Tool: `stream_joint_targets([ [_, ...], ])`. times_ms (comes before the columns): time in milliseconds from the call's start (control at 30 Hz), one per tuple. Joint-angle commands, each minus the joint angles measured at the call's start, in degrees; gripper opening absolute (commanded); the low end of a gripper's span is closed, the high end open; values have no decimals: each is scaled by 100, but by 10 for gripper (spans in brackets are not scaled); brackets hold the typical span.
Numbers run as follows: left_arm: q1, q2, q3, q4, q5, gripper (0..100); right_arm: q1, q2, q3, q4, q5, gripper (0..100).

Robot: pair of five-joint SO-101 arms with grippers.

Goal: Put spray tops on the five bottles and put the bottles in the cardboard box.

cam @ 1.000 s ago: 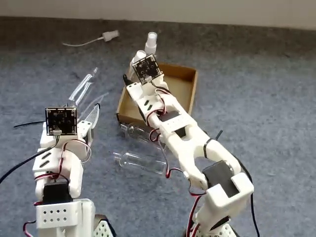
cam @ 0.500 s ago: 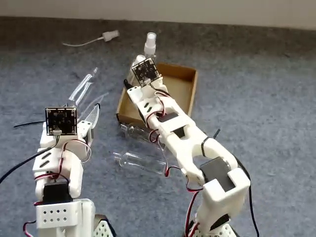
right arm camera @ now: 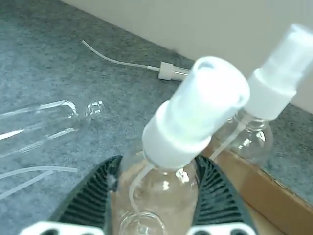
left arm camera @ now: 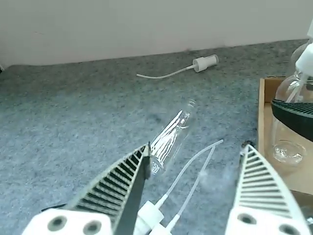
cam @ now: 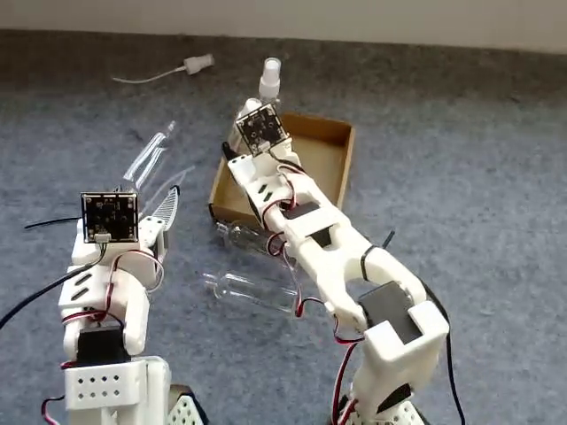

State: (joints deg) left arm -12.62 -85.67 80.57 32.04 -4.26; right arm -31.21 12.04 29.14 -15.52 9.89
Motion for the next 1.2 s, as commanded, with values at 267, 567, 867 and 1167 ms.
stream_joint_targets([
  [267, -22, -31, -189, 26, 26, 263, -31, -84, -391, -75, 62, 124],
  [567, -13, -22, -189, 26, 26, 263, -40, -92, -391, -66, 62, 124],
  [867, -13, 4, -189, -9, 26, 263, -48, -92, -391, -57, 62, 125],
  [1167, -13, 13, -180, -9, 26, 263, -136, -101, -391, 119, 62, 149],
])
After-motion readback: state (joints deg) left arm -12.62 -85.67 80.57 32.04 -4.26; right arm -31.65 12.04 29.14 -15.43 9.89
